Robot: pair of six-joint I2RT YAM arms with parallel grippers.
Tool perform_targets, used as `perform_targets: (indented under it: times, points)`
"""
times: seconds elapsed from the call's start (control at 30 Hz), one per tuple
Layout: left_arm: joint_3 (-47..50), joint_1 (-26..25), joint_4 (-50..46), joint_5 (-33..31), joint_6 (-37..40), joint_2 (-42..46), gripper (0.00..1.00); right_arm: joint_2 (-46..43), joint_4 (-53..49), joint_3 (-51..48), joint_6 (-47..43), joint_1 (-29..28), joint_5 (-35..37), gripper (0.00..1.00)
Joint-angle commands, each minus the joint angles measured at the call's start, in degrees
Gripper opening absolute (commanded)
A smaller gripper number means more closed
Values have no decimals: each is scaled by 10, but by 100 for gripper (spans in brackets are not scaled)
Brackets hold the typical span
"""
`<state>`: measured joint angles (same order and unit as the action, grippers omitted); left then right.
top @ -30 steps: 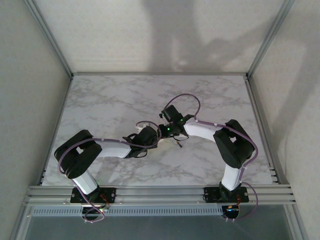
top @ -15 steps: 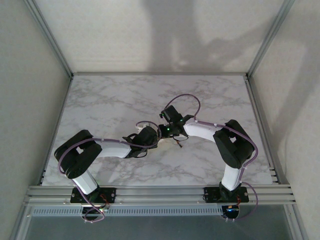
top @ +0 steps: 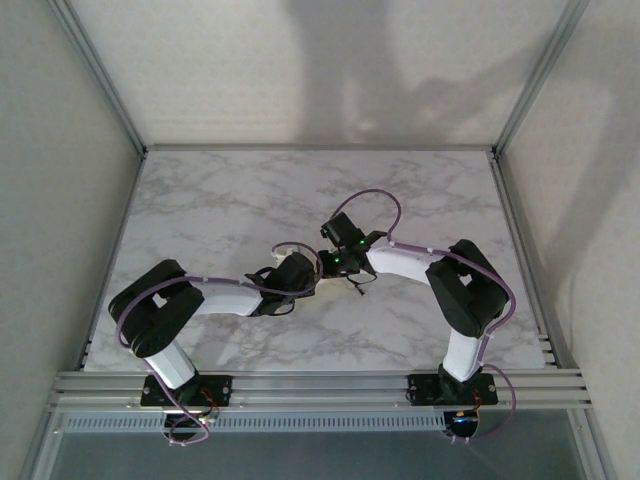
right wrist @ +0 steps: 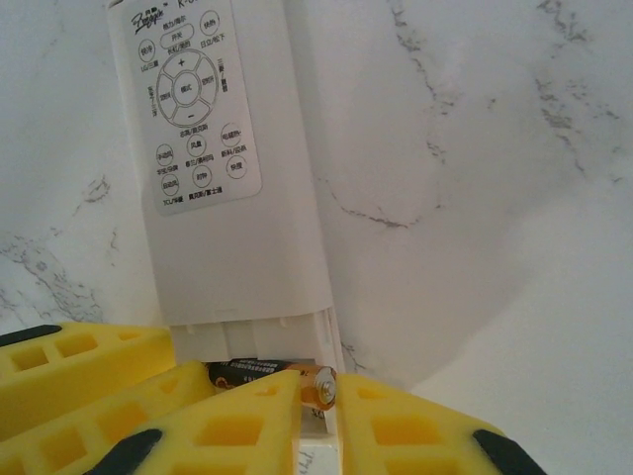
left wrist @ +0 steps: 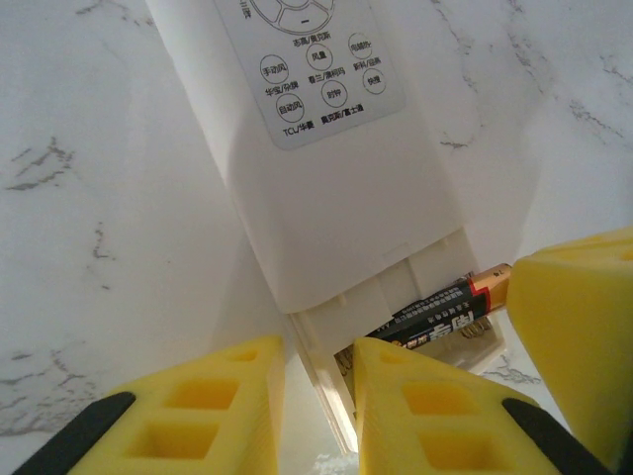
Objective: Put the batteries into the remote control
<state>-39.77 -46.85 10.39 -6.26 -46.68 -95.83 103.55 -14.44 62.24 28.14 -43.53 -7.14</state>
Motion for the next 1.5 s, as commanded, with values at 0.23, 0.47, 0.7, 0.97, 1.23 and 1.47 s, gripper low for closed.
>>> perform_targets:
  times: [0.23,0.47,0.7,0.97,1.23,1.47]
  points:
    - [-5,-6,-28,-9,10,-21,19,10,25,-5,0,-14,-66,15]
    - [-5,-7,-19,-3,18,-21,21,24,43,-1,11,-17,-100,15]
    - [-4,-9,-13,1,21,-20,21,43,55,12,21,-25,-123,15]
    - [-4,-9,-9,2,23,-17,21,54,53,23,23,-40,-126,15]
    - [7,-11,-5,2,20,1,23,53,35,21,28,-39,-77,14]
    - [19,-11,6,12,24,11,23,67,47,20,41,-32,-91,12]
